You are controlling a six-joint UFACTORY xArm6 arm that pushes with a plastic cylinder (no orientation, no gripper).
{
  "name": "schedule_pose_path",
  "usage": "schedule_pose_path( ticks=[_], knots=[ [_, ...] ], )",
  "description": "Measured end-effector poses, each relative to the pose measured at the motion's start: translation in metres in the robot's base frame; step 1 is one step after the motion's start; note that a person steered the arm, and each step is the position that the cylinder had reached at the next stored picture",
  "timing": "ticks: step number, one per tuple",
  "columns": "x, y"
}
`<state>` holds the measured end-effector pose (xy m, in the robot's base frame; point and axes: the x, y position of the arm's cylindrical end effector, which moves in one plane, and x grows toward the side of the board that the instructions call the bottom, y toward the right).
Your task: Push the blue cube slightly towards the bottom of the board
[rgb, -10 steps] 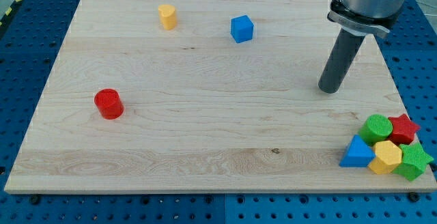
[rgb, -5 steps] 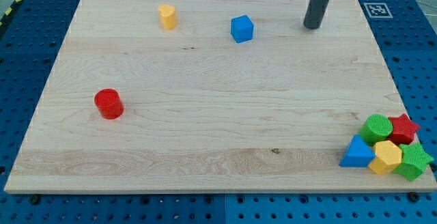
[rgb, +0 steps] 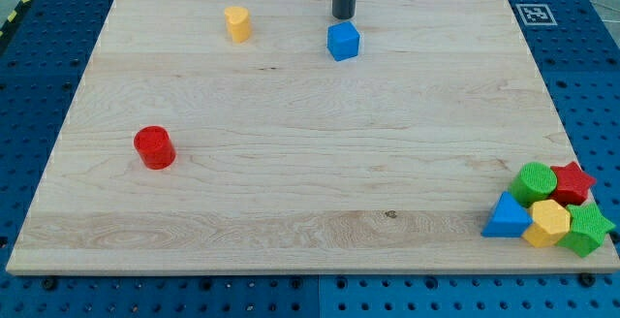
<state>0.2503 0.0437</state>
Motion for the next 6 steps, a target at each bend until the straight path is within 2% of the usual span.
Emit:
schedule_pose_path(
  ticks=[2,6],
  knots=[
    [0.003,-0.003],
    [0.069,-0.013]
  ],
)
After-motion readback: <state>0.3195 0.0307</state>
